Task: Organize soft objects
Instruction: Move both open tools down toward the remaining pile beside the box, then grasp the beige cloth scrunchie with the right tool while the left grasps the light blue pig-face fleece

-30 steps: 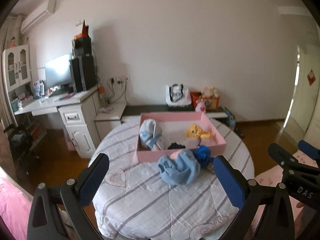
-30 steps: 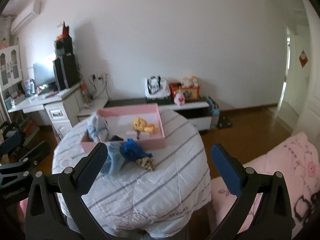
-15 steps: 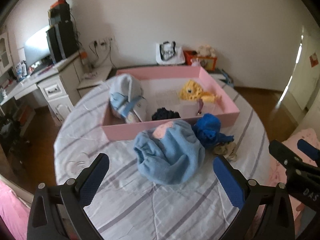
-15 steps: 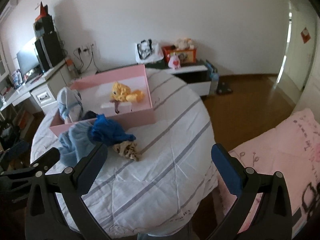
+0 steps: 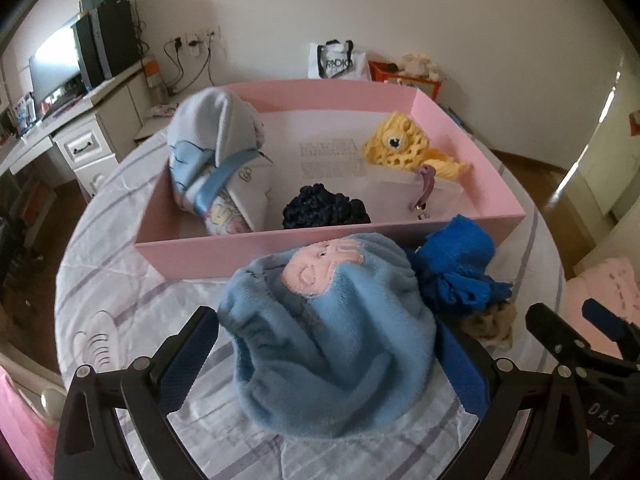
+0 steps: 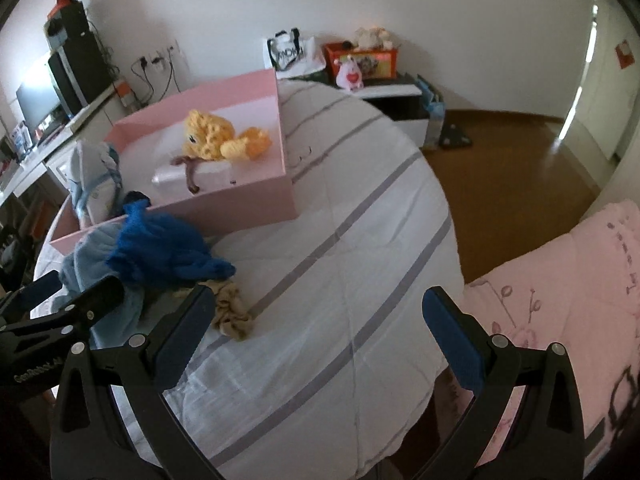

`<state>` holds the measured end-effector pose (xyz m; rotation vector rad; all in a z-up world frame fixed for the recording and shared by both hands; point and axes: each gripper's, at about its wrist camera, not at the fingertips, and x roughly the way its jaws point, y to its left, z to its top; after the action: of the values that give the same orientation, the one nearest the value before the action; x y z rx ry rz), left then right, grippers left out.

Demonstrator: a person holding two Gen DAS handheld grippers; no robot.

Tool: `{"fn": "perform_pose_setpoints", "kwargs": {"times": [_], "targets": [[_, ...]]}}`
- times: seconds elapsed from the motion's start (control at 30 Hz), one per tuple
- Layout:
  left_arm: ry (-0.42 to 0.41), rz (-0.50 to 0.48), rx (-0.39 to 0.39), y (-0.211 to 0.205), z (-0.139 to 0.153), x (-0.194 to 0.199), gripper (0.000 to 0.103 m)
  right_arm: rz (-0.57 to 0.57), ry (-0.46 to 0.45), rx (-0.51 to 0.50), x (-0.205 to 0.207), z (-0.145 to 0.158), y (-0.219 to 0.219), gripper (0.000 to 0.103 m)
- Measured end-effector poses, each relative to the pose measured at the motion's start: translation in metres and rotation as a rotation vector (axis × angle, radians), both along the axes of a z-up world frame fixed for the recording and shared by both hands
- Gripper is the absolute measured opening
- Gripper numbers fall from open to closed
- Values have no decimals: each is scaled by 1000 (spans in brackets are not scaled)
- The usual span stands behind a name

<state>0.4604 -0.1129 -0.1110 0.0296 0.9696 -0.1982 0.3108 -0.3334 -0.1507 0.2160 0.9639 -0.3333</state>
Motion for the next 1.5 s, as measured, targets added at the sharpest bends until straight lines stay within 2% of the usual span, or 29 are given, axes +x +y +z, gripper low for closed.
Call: {"fn": "perform_pose_setpoints", "kwargs": {"times": [0.13,0.3,0.5,0.77,1.0,1.03,1.07,1.1,1.13,1.17,1.23,1.33,1.4,1.5], "targets": [[1,0,-3,-1,-7,8,100,1,20,3,4,-6,-3,103],[-10,5,-28,11,-1,2,64,6,26,4,5,-8,0,103],[-41,18,-44,29,13,-17,39,57,25,-11,4,-3,20,103],[-75,70,-49,63,27,-43,27,118,41,-27,7,-5,51,103],[-61,122,-27,88,24,-49,27,148,78,-19,21,-18,67,102],[-54,124,-25,90,23,-48,27,155,82,-17,22,-20,69,92],[-49,124,-26,92,21,-47,27,164,85,-9,23,-22,70,71],[-41,124,-29,93,19,-47,27,172,91,0,25,-23,71,58],[-36,124,-31,95,19,-45,27,174,104,3,27,-25,71,46],[-33,123,-33,95,18,-44,27,167,112,-10,28,-26,71,39],[-31,119,-39,97,17,-43,27,160,104,-5,27,-25,69,30],[-28,115,-47,98,14,-37,27,156,96,19,25,-23,64,25],[-26,113,-54,98,14,-36,16,152,94,21,23,-22,63,24],[-31,107,-56,99,15,-38,10,156,90,22,21,-19,63,23]]}}
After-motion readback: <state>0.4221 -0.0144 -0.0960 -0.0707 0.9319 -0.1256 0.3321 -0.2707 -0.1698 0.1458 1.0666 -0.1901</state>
